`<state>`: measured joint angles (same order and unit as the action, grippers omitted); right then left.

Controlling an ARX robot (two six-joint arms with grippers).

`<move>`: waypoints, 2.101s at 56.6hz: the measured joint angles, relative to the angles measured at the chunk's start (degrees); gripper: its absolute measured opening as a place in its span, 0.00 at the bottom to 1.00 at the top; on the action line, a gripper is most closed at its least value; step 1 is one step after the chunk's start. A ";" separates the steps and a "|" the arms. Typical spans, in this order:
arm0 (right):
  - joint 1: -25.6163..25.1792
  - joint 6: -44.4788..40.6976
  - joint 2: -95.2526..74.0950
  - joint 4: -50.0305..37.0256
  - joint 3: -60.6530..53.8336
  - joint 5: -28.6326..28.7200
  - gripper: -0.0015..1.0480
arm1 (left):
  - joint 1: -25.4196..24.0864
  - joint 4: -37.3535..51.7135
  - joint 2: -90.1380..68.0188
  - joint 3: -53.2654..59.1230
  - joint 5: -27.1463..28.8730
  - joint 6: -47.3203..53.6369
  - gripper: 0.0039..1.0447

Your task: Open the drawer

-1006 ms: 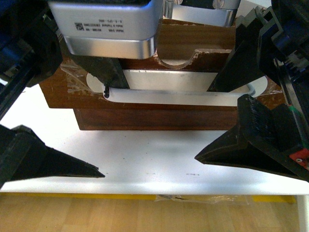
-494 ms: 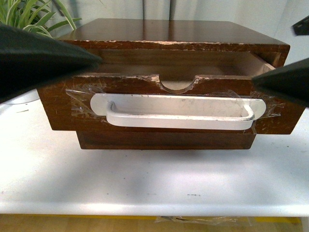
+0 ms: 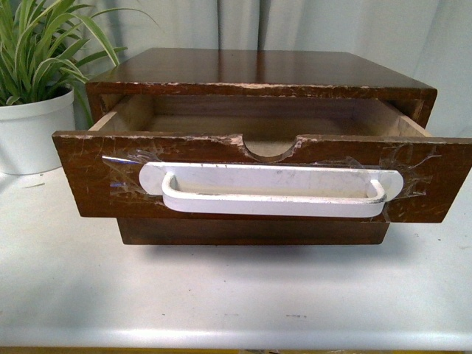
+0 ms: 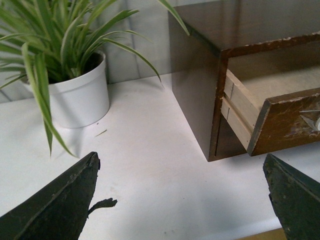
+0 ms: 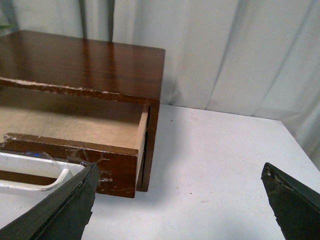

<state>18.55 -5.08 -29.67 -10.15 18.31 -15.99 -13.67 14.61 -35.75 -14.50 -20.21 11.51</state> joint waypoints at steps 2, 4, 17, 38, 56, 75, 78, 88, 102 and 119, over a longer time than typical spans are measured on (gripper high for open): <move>0.83 1.16 2.29 0.37 -1.11 -2.80 0.91 | -1.77 -1.73 2.95 0.98 -0.09 -1.95 0.94; 1.44 2.12 4.04 0.83 -1.88 -4.96 0.91 | -3.19 -3.41 5.16 1.68 -0.22 -3.30 0.94; 3.06 8.00 14.60 3.72 -6.40 -13.92 0.91 | -9.97 -13.55 17.44 5.29 -0.94 -9.33 0.94; -4.42 5.75 21.14 10.93 -8.85 2.67 0.56 | -5.03 -12.55 29.03 9.53 2.45 -10.78 0.55; -17.14 5.25 24.83 11.06 -12.74 15.61 0.05 | 4.22 -14.01 32.33 11.56 11.17 -11.06 0.03; -18.36 5.14 26.95 10.73 -15.28 15.89 0.01 | 13.49 -14.71 35.54 13.88 20.17 -11.56 0.04; -18.36 5.14 27.21 10.73 -15.52 15.87 0.01 | 13.51 -14.71 35.56 13.88 20.17 -11.56 0.04; -18.40 5.11 29.35 10.38 -17.88 15.89 0.01 | 13.53 -14.71 35.56 13.88 20.17 -11.56 0.04; -18.40 5.09 29.44 10.36 -17.88 15.89 0.01 | 13.53 -14.71 35.56 13.88 20.20 -11.61 0.08; -18.40 5.07 29.44 10.36 -17.88 15.89 0.56 | 13.53 -14.71 35.56 13.88 20.20 -11.63 0.65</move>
<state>0.14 -0.01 -0.23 0.21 0.43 -0.10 -0.14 -0.10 -0.19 -0.62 -0.01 -0.12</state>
